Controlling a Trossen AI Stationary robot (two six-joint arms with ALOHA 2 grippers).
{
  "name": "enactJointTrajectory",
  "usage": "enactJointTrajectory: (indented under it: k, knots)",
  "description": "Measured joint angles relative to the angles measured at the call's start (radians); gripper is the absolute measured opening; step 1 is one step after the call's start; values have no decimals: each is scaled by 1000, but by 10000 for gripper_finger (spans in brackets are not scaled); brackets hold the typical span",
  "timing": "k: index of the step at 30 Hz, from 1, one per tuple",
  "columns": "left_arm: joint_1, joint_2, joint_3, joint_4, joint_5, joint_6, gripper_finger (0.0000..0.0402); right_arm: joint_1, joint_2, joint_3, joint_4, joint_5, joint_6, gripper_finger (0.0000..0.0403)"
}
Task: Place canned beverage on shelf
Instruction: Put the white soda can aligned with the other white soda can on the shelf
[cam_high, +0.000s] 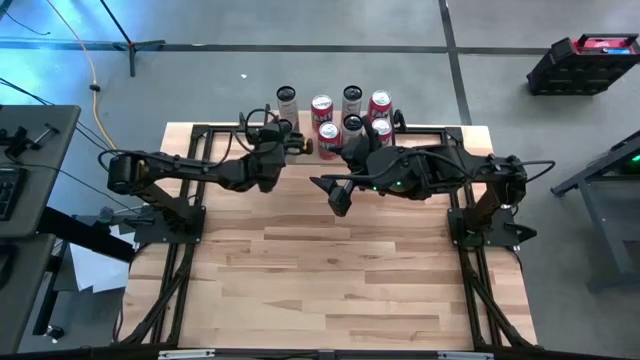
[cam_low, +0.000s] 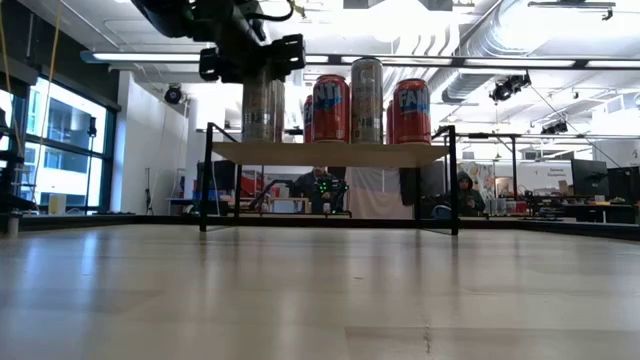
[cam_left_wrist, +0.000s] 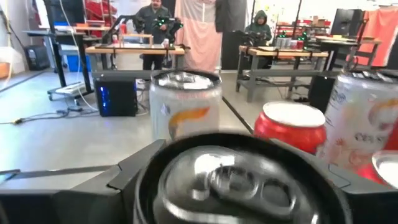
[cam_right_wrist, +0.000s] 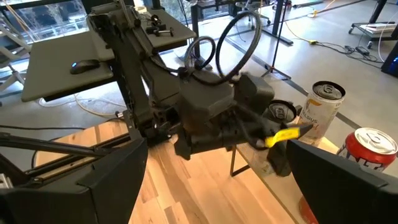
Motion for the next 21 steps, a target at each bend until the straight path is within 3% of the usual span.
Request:
enactJointTrajectory:
  k: [21]
  knots:
    - [28, 0, 29, 44, 28, 75, 266, 18, 0, 0, 5, 0, 11, 369]
